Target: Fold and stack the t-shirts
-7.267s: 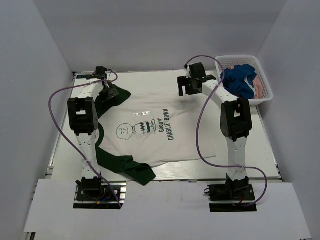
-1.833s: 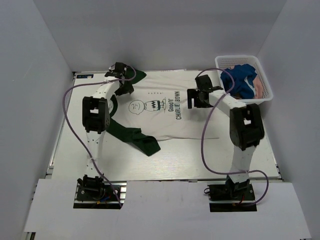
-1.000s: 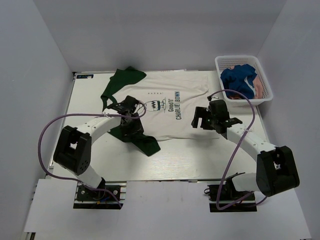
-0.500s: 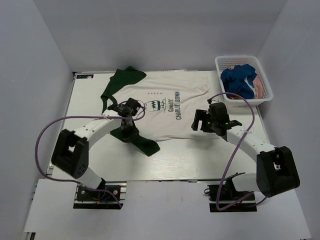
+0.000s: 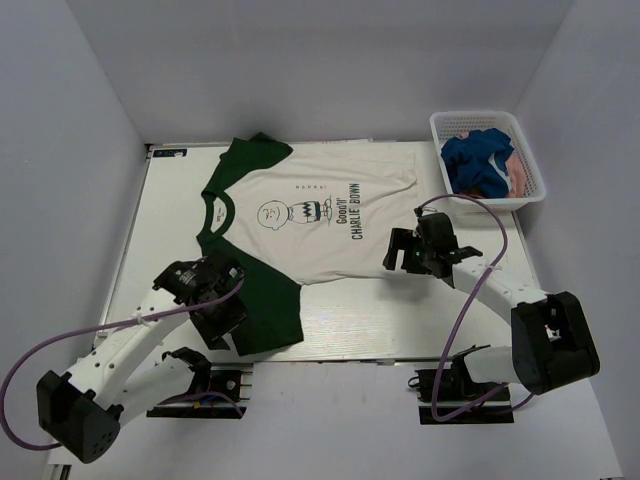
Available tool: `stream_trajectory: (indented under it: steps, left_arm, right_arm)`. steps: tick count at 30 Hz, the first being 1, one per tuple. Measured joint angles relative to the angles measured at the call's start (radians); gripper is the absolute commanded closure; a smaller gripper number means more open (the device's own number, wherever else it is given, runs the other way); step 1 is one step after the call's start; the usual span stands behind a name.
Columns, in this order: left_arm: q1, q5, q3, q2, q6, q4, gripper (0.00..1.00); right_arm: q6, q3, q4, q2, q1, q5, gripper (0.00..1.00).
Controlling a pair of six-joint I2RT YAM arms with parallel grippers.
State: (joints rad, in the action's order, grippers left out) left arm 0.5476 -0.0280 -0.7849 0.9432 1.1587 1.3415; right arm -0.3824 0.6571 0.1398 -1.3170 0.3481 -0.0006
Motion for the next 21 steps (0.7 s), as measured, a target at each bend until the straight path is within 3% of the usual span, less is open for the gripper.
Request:
stream_trajectory:
  steps: [1, 3, 10, 17, 21]
  left_arm:
    - [0.0, -0.006, -0.006, -0.005, 0.01, 0.004, 0.12]
    - [0.0, -0.015, -0.019, 0.008, 0.016, 0.01, 0.07]
    - [0.0, -0.018, -0.026, 0.13, 0.014, 0.007, 0.03]
    - [0.001, -0.03, 0.106, 0.164, 0.008, -0.06, 0.13]
    - [0.015, -0.043, 0.182, 0.257, -0.003, -0.16, 0.26]
  right_arm:
    - [-0.002, 0.0, -0.002, 0.0, 0.0, -0.003, 0.1]
    - [-0.005, 0.0, -0.002, 0.002, 0.0, -0.003, 0.1]
    - [-0.043, 0.0, 0.002, 0.063, -0.001, 0.047, 0.1]
    - [-0.111, -0.004, 0.04, 0.087, -0.015, 0.136, 0.1]
    - [-0.14, -0.019, 0.053, 0.085, -0.033, 0.153, 0.1]
